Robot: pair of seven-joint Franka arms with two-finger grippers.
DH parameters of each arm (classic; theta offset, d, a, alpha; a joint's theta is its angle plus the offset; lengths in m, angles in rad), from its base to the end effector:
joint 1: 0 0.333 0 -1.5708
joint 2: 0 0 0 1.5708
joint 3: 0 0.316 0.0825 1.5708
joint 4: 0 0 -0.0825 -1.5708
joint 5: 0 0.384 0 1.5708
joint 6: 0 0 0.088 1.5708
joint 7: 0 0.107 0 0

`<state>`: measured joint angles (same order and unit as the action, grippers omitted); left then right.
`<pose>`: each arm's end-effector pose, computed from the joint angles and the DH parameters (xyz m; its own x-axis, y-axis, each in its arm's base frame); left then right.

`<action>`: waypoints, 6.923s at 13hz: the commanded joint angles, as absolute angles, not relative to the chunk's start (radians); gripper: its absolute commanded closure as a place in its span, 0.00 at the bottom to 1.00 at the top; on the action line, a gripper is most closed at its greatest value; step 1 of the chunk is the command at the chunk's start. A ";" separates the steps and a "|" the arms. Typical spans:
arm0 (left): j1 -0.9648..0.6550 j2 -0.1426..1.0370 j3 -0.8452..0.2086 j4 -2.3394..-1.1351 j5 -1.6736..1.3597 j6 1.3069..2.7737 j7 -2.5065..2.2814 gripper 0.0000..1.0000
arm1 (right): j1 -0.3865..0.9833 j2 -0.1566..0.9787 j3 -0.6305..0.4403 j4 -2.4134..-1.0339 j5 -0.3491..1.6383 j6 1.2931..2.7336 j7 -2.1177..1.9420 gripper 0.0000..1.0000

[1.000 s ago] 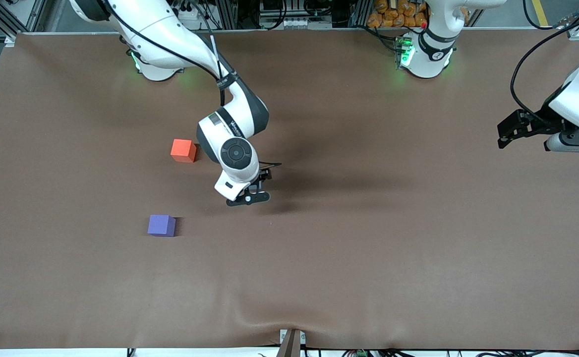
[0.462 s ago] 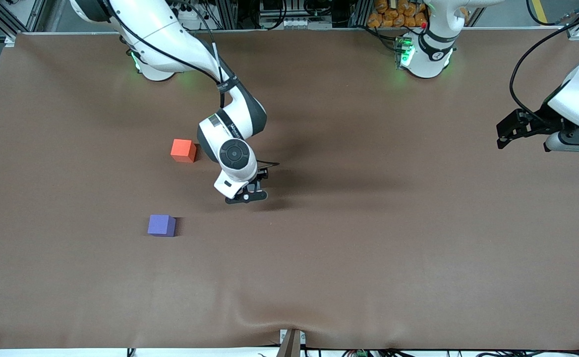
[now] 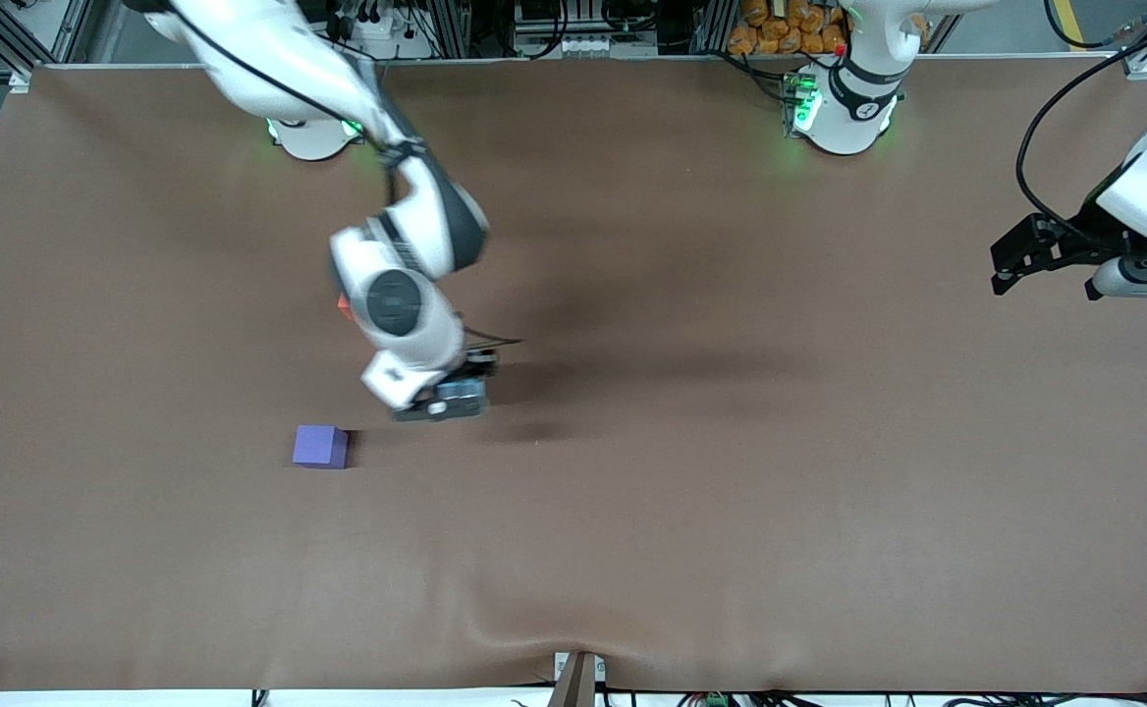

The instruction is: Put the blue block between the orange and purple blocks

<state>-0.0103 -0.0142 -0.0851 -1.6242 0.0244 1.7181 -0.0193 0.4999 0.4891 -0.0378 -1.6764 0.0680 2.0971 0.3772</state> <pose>0.5616 -0.0518 0.6206 0.9910 -0.0792 0.1083 -0.0771 -0.9967 -0.0235 0.5936 0.3023 0.3139 0.9956 0.0528 -0.0778 0.0521 -0.9986 -0.0107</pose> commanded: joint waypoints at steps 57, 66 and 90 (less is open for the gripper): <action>0.006 0.001 -0.097 -1.548 0.017 1.577 -0.008 0.00 | -0.021 0.045 -0.028 -1.940 0.135 1.876 -0.103 0.00; 0.011 0.005 -0.091 -1.545 0.021 1.577 0.003 0.00 | -0.075 -0.113 -0.025 -1.667 0.022 1.479 -0.032 0.00; 0.008 -0.029 -0.100 -1.545 0.023 1.529 0.002 0.00 | -0.077 -0.106 -0.023 -1.655 0.000 1.474 -0.041 0.00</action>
